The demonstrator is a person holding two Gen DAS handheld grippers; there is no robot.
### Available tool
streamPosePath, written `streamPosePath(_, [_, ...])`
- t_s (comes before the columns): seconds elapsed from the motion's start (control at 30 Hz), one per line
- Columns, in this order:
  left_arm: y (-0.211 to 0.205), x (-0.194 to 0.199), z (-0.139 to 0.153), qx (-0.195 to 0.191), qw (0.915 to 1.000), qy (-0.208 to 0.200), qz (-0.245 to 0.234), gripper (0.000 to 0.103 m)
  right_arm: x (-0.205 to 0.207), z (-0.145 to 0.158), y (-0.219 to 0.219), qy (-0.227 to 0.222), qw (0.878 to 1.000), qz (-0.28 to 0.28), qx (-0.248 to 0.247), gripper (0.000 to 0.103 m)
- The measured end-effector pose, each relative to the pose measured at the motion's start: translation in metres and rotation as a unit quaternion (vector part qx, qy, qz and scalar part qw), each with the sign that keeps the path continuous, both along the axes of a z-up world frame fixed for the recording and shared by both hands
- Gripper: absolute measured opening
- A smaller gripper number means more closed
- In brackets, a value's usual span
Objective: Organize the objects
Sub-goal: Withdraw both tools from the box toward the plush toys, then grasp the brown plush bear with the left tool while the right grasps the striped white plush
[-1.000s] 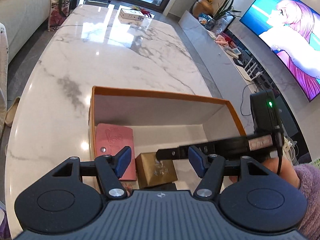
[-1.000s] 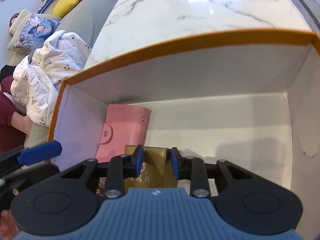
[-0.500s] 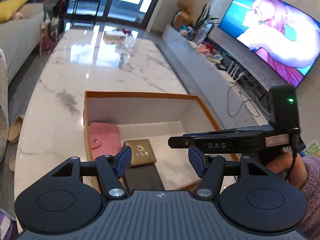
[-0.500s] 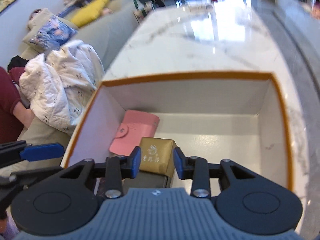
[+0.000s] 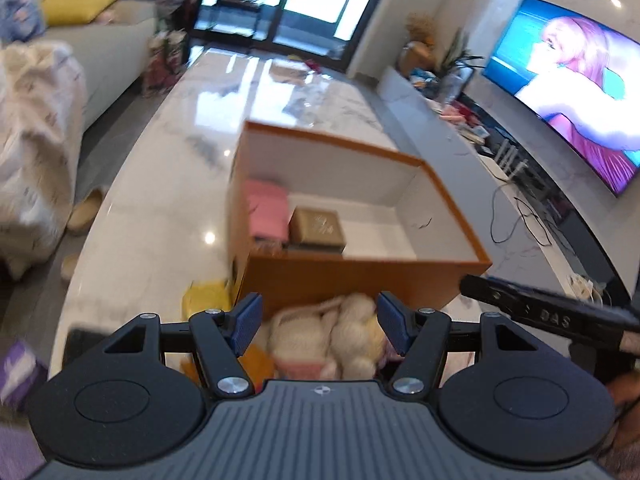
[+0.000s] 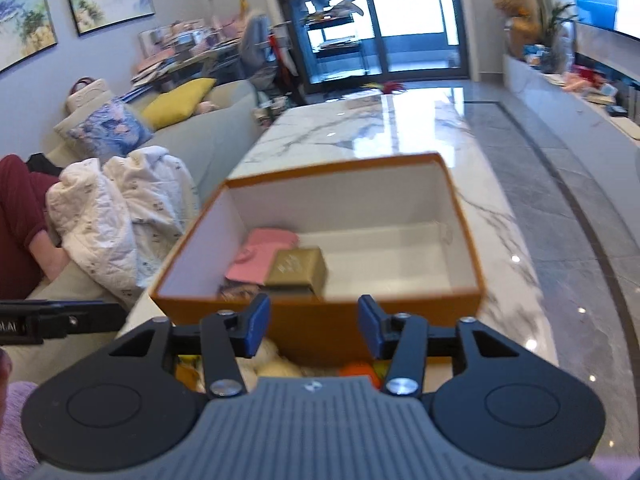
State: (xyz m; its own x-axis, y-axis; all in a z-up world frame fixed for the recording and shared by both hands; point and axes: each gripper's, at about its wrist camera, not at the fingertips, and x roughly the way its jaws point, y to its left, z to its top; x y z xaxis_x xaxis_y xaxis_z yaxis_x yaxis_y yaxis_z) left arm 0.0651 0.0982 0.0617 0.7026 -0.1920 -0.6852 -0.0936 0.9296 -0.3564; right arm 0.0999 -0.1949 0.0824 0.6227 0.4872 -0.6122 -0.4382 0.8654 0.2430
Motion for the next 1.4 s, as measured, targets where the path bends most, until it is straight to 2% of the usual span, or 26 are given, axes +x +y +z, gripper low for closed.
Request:
streamPosePath(0.07, [0.005, -0.010, -0.009, -0.020, 0.9996, 0.001, 0.020, 0.074, -0.012, -0.009, -0.008, 0.003, 1.000, -0.016, 0.000, 0.056])
streamPosePath(0.13, [0.006, -0.018, -0.018, -0.028, 0.9988, 0.004, 0.040, 0.074, -0.024, -0.017, -0.015, 0.002, 0.999, -0.035, 0.002, 0.067])
streamPosePath(0.23, [0.009, -0.027, -0.033, -0.026, 0.9969, 0.010, 0.073, 0.074, -0.039, -0.031, -0.025, 0.002, 0.998, -0.066, 0.002, 0.068])
streamPosePath(0.37, [0.017, -0.039, -0.059, -0.049, 0.9920, 0.024, 0.114, 0.074, -0.049, -0.052, -0.036, 0.005, 0.996, -0.088, 0.016, 0.068])
streamPosePath(0.53, [0.019, -0.046, -0.080, -0.076, 0.9866, 0.039, 0.139, 0.074, -0.054, -0.076, -0.040, 0.013, 0.994, -0.104, 0.015, 0.068])
streamPosePath(0.67, [0.018, -0.047, -0.091, -0.098, 0.9827, 0.047, 0.150, 0.075, -0.051, -0.083, -0.041, 0.011, 0.993, -0.115, 0.017, 0.068])
streamPosePath(0.87, [0.020, -0.040, -0.105, -0.125, 0.9761, 0.066, 0.165, 0.075, -0.044, -0.090, -0.044, 0.026, 0.993, -0.108, 0.042, 0.076])
streamPosePath(1.17, [0.017, -0.027, -0.114, -0.126, 0.9730, 0.078, 0.177, 0.076, -0.033, -0.100, -0.043, 0.052, 0.990, -0.106, 0.072, 0.081])
streamPosePath(1.27, [0.015, -0.026, -0.114, -0.107, 0.9762, 0.071, 0.175, 0.076, -0.026, -0.107, -0.041, 0.081, 0.988, -0.098, 0.090, 0.082])
streamPosePath(1.4, [0.012, -0.026, -0.114, -0.081, 0.9799, 0.063, 0.171, 0.076, -0.021, -0.115, -0.041, 0.099, 0.984, -0.096, 0.110, 0.085])
